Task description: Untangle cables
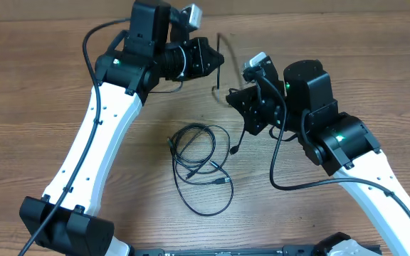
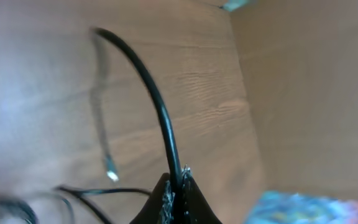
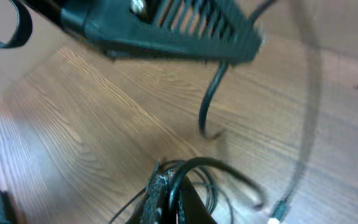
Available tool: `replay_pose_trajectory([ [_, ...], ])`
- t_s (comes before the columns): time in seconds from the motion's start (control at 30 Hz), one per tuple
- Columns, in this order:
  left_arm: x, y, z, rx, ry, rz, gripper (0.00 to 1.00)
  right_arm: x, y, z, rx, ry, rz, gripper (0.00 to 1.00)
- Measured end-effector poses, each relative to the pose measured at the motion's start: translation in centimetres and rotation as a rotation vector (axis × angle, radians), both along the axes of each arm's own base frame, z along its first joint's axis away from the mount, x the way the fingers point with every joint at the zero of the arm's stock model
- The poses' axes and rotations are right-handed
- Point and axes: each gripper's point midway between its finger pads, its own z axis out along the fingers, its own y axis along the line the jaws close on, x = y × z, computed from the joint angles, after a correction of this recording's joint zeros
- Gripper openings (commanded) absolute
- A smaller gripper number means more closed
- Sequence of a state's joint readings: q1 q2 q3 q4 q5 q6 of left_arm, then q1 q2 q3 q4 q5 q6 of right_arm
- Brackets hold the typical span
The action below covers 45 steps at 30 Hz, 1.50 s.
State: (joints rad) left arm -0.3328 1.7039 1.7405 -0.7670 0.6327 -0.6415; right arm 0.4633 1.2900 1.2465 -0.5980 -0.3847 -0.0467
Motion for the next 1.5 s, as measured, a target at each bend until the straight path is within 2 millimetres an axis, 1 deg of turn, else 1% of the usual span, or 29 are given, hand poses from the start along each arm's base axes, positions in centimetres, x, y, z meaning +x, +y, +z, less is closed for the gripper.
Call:
replay_pose_trajectory([
  [0.1,-0.5,0.2,-0.6,-0.039,0.140,0.076,0.04,0.6,0.4,0.0,-0.004,-0.034,0.018,0.04],
  [0.17,-0.7,0.2,-0.7,-0.065,0.209,0.120,0.04,1.2,0.7,-0.4,-0.011,-0.039,0.025,0.04],
  [0.4,-0.7,0.2,-0.8,-0.110,0.308,0.195,0.05,2.2,1.3,-2.8,-0.038,0.004,0.037,0.04],
  [0.67,-0.5,0.2,-1.1,-0.096,0.317,0.233,0.04,2.4,1.6,-2.5,-0.026,-0.009,0.042,0.04],
  [0.8,-0.4,0.4,-1.4,-0.071,0.309,0.251,0.04,2.6,1.6,-2.4,-0.012,-0.002,0.030,0.08],
  [0.93,-0.3,0.6,-1.6,-0.060,0.308,0.263,0.04,2.9,1.8,-1.8,0.021,-0.002,0.013,0.14],
  [1.07,-0.4,0.6,-1.7,-0.056,0.309,0.265,0.04,3.1,1.9,-1.4,0.051,0.006,-0.006,0.15],
  [1.17,-0.4,0.5,-1.7,-0.054,0.308,0.263,0.04,3.1,1.9,-1.4,0.060,0.019,-0.013,0.17],
  [1.5,-0.7,0.0,-1.7,-0.064,0.324,0.258,0.04,3.1,1.9,-1.4,0.085,0.055,-0.038,0.27],
])
